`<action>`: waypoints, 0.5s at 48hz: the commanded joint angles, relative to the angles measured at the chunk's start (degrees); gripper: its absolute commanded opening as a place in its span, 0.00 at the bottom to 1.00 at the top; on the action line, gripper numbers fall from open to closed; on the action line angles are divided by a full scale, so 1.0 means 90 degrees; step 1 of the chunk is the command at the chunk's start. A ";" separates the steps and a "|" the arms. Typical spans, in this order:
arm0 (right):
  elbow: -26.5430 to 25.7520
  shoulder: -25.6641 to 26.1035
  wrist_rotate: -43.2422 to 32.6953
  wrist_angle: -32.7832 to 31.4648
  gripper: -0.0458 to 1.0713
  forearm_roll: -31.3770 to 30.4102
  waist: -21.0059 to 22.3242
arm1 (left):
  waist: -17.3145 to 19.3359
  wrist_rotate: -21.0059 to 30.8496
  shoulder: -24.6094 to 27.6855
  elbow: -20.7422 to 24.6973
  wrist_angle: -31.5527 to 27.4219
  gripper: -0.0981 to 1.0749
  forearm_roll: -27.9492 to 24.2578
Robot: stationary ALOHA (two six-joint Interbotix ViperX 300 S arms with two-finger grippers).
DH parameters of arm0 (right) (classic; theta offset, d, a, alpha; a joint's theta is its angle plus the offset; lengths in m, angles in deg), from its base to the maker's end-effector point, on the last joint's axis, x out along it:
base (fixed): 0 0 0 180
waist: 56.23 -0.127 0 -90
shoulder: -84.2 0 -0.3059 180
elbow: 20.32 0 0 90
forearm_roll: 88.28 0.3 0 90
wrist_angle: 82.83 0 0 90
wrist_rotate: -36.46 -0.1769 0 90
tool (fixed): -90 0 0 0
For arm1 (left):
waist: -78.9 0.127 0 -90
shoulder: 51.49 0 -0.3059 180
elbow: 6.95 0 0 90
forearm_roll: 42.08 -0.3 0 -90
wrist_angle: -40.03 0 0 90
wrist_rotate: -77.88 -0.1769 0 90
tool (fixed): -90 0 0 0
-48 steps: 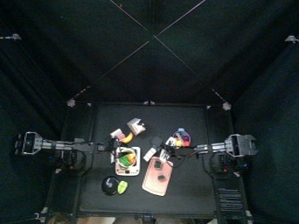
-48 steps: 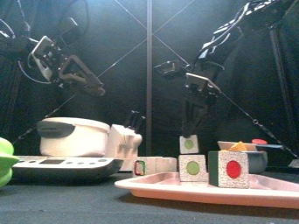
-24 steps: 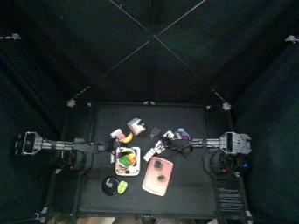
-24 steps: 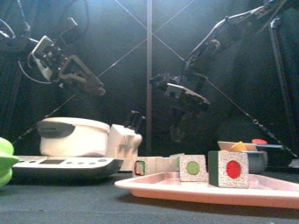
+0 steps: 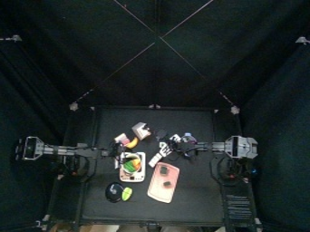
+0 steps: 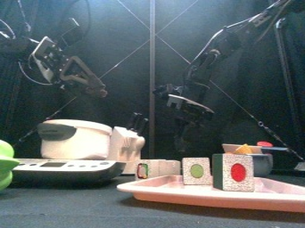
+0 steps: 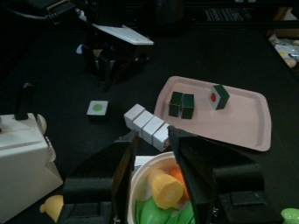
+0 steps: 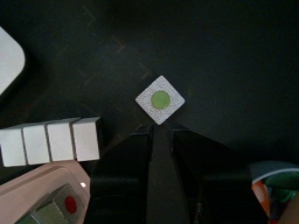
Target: Place sushi piece above big plate
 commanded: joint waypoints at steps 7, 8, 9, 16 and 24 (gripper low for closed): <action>0.0039 0.0391 0.0020 -0.0010 0.59 -0.0088 -0.0039 | 0.0020 0.0010 -0.0020 0.0088 0.0039 0.73 0.0000; 0.0049 0.0391 0.0020 -0.0010 0.59 -0.0098 -0.0039 | 0.0020 0.0010 -0.0029 0.0098 0.0029 0.73 0.0000; 0.0049 0.0391 0.0020 -0.0010 0.59 -0.0098 -0.0039 | 0.0020 0.0010 -0.0029 0.0098 0.0039 0.73 -0.0010; 0.0049 0.0400 0.0039 -0.0020 0.59 -0.0127 -0.0049 | 0.0020 0.0010 -0.0029 0.0098 0.0039 0.73 0.0000; 0.0098 0.0537 0.0137 -0.0312 0.58 -0.0156 -0.0371 | 0.0020 -0.0010 -0.0029 0.0127 0.0029 0.73 -0.0020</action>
